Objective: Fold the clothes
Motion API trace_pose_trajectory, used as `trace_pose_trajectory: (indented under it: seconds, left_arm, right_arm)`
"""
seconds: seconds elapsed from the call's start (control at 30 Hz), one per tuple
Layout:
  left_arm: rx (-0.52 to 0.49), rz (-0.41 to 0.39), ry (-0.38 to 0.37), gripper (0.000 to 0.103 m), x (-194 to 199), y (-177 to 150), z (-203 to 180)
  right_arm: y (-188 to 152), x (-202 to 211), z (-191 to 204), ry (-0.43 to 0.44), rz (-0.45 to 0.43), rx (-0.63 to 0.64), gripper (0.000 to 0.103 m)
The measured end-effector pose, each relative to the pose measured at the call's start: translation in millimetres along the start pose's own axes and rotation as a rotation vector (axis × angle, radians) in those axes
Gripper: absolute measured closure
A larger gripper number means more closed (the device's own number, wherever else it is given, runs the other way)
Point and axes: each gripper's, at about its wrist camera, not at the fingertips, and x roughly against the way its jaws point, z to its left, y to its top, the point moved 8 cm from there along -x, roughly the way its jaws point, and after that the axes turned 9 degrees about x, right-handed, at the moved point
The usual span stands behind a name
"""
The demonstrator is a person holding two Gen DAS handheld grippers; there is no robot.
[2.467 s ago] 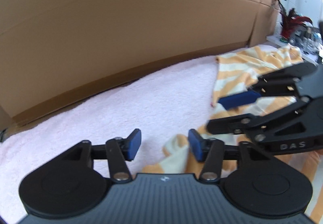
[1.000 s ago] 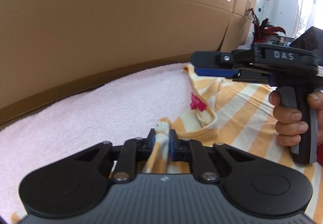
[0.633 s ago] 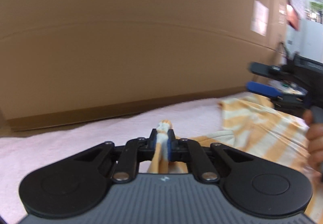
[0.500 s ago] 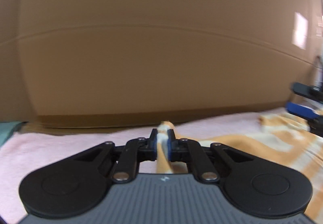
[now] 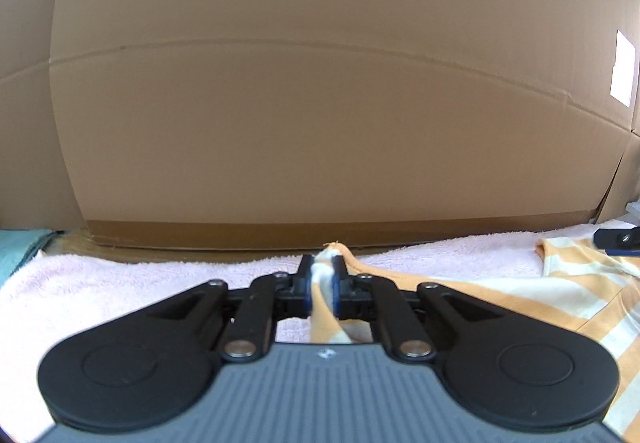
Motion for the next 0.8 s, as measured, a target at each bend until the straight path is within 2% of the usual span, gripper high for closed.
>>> trace_pose_trajectory:
  seconds: [0.07,0.17,0.27,0.37,0.4,0.43,0.47,0.6,0.7,0.77,0.8]
  left_arm:
    - [-0.013,0.003,0.005,0.099,1,-2,1]
    - [-0.028,-0.001,0.008,0.098,2,-3,0]
    - [-0.032,0.006,0.013,0.098,1,-3,0]
    - [-0.041,0.010,0.019,0.098,-1,-3,1]
    - [-0.046,0.010,0.021,0.098,-1,-3,0]
    - [-0.051,0.009,0.023,0.098,-1,-3,-1]
    - [-0.056,0.009,0.023,0.098,-2,-3,-2]
    - [-0.065,-0.008,0.031,0.097,0,-3,-3]
    - [-0.084,-0.084,0.051,0.095,6,3,-7]
    - [-0.132,-0.147,0.080,0.095,10,7,-13]
    - [-0.168,-0.155,0.103,0.095,8,6,-17]
  right_arm:
    - [5,-7,8,-0.030,0.010,0.190,0.058]
    - [8,-22,25,0.027,0.032,0.396,0.048]
    - [0,-36,46,0.192,0.107,0.474,0.039]
    - [-9,-45,53,0.226,0.128,0.479,0.040]
    - [-11,-44,51,0.227,0.124,0.452,0.050]
    - [-10,-40,45,0.220,0.118,0.419,0.083]
    - [-4,-44,35,0.196,0.110,0.391,0.095]
    - [13,-51,6,0.092,0.065,0.286,0.097]
    - [26,-49,-6,0.029,0.020,0.189,0.097]
    - [34,-47,-8,0.010,-0.017,0.130,0.097]
    - [38,-48,-8,0.007,-0.032,0.107,0.097]
